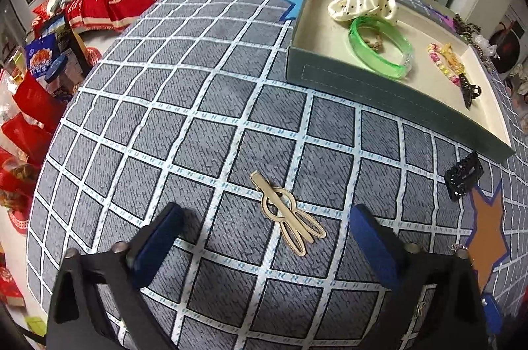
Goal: Organize jewelry
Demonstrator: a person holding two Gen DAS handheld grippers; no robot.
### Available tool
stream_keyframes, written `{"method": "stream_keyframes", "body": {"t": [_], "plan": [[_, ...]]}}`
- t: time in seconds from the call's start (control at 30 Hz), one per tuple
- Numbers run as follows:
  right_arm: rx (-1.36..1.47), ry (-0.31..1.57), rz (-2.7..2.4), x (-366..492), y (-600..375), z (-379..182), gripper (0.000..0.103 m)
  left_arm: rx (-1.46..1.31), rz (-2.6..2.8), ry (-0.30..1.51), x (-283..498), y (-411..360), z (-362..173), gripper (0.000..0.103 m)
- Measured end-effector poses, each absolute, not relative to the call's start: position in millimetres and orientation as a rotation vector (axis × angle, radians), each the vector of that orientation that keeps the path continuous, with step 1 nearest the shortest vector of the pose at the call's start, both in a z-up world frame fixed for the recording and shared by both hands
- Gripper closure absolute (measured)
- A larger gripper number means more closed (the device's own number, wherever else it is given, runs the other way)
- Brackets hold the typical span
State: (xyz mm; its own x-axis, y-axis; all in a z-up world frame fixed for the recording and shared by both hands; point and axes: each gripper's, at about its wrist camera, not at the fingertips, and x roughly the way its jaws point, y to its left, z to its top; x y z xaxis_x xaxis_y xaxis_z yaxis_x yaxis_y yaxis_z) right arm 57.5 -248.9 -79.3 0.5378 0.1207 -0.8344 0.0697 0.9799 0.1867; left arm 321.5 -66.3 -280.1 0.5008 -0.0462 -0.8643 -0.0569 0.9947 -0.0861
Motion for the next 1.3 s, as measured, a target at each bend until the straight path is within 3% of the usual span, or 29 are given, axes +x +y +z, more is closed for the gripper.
{"method": "stream_keyframes", "body": {"t": [0.03,0.07,0.13,0.47,0.73,1.07,1.3], "plan": [[0.206,1.003,0.029,57.5,-248.9,-79.2,0.067,-0.101,-0.003,1.028,320.8,-67.9,-282.1,0.027],[0.204,1.003,0.029,57.3,-248.7,-79.0,0.067,-0.086,-0.024,1.009,317.2,-72.0,-285.0,0.051],[0.202,1.003,0.028,57.1,-248.2,-78.6,0.067,-0.063,-0.059,1.0,311.5,-82.4,-288.6,0.076],[0.215,1.006,0.041,61.1,-244.8,-68.0,0.067,-0.097,-0.207,0.93,283.9,-86.4,-313.5,0.077],[0.241,0.981,0.058,81.0,-247.8,-37.8,0.067,-0.062,-0.295,0.824,268.3,-87.4,-275.8,0.077],[0.189,0.936,0.071,139.3,-245.8,6.3,0.067,0.01,-0.382,0.751,294.8,-99.1,-185.6,0.077],[0.156,0.958,0.067,189.6,-249.1,7.0,0.067,0.038,-0.411,0.767,286.1,-72.7,-80.0,0.077]]}}
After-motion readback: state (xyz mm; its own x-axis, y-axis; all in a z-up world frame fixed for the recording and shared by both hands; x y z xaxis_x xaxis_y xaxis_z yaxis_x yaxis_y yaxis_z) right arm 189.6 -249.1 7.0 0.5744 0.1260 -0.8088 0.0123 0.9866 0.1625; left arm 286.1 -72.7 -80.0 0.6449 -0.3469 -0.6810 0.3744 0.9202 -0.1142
